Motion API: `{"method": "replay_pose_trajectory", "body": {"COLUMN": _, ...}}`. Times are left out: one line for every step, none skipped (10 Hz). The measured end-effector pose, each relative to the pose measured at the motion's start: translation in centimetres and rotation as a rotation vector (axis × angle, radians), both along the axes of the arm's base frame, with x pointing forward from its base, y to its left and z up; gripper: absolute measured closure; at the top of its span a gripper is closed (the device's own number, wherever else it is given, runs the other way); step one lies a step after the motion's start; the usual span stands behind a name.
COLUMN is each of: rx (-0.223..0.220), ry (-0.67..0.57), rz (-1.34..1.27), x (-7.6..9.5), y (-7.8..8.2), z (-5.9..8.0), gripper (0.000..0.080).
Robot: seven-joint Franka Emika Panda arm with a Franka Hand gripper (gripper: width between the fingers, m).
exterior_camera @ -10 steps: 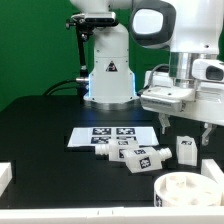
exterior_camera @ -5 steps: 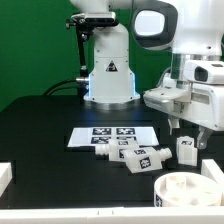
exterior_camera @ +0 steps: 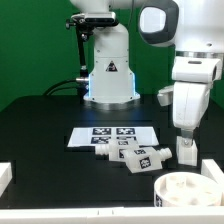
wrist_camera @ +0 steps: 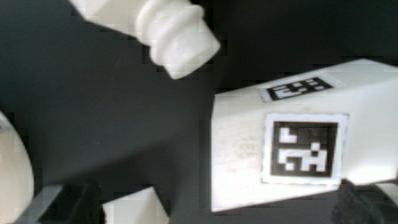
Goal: Assemble stool
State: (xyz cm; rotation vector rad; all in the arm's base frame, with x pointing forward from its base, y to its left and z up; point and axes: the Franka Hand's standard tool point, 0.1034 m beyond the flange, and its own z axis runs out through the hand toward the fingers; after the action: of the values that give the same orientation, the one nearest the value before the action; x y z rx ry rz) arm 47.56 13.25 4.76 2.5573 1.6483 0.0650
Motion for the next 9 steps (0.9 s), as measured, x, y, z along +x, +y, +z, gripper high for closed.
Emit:
{"method": "replay_pose_trajectory", "body": {"rx": 0.011, "ry": -0.002, "rz": -0.086, "x": -0.01, "y": 0.08, "z": -0.01, "gripper": 0.015}}
{"method": "replay_pose_trajectory", "body": {"rx": 0.028, "ry": -0.002, "rz": -0.226, "x": -0.04, "y": 0.09, "z": 0.02, "gripper": 0.015}}
{"method": "replay_pose_trajectory", "body": {"rx": 0.051, "ry": -0.003, "rz": -0.399, "x": 0.02, "y": 0.06, "z": 0.14, "gripper": 0.015}}
{"method": "replay_pose_trajectory", "body": {"rx": 0.083, "ry": 0.001, "rz": -0.602, "x": 0.03, "y": -0.09, "z": 0.2, "gripper": 0.015}}
{"method": "replay_pose_trajectory", "body": {"rx": 0.105, "ry": 0.005, "rz": -0.761, "x": 0.0, "y": 0.12, "z": 0.17, "gripper": 0.015}}
{"method": "replay_pose_trajectory", "body": {"rx": 0.119, "ry": 0.01, "rz": -0.844, "x": 0.08, "y": 0.21, "z": 0.18, "gripper": 0.015}}
{"method": "replay_pose_trajectory", "body": {"rx": 0.124, "ry": 0.012, "rz": -0.879, "x": 0.03, "y": 0.36, "z": 0.17, "gripper": 0.015}}
{"method": "replay_pose_trajectory", "body": {"rx": 0.132, "ry": 0.015, "rz": -0.94, "x": 0.01, "y": 0.46, "z": 0.17, "gripper": 0.015}}
{"method": "replay_pose_trajectory", "body": {"rx": 0.142, "ry": 0.022, "rz": -1.032, "x": -0.02, "y": 0.43, "z": 0.14, "gripper": 0.015}}
